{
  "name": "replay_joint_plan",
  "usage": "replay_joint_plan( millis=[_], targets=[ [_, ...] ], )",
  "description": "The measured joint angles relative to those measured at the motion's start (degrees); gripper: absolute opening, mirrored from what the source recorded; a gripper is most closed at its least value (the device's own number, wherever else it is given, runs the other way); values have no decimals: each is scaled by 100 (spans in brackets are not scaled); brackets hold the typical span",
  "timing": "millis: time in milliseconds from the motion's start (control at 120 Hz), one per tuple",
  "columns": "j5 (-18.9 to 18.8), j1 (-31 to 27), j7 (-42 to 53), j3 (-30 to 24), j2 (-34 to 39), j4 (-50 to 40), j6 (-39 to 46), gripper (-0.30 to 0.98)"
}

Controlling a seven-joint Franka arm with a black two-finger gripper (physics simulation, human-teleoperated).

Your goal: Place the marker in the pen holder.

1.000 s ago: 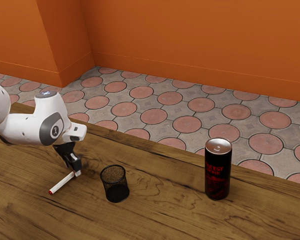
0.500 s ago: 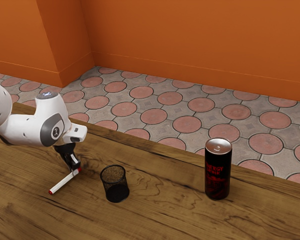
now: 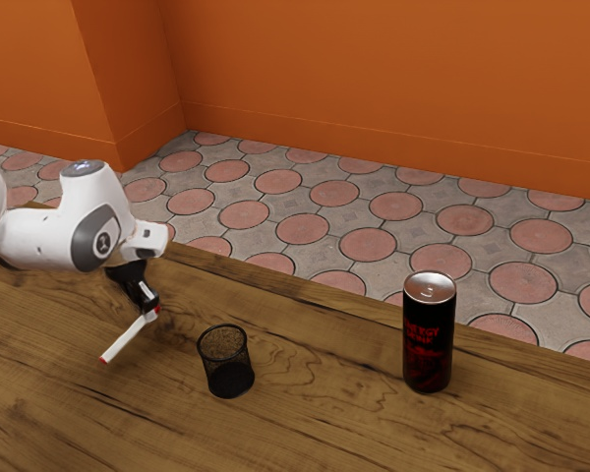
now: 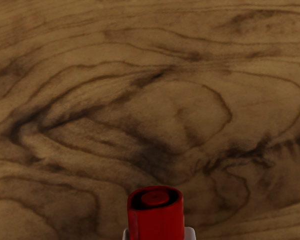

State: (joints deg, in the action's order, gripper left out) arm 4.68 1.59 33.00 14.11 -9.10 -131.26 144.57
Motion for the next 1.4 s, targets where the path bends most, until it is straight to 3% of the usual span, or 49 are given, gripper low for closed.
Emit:
replay_joint_plan(
  millis=[292,317,558,783,900,1092,1400],
  targets=[
    [-9,248,-253,-214,921,464,-10,-10],
    [33,85,-290,-436,962,507,-16,-10],
    [1207,309,-675,-913,1069,740,-296,-10],
    [1765,802,-1117,-1062,1021,697,-640,-10],
    [1793,920,-1298,-1058,1273,402,-751,-10],
    [1644,363,-1509,-1045,1259,274,-760,-9],
    [1391,499,-1692,-1109,973,279,-389,-9]
  ],
)
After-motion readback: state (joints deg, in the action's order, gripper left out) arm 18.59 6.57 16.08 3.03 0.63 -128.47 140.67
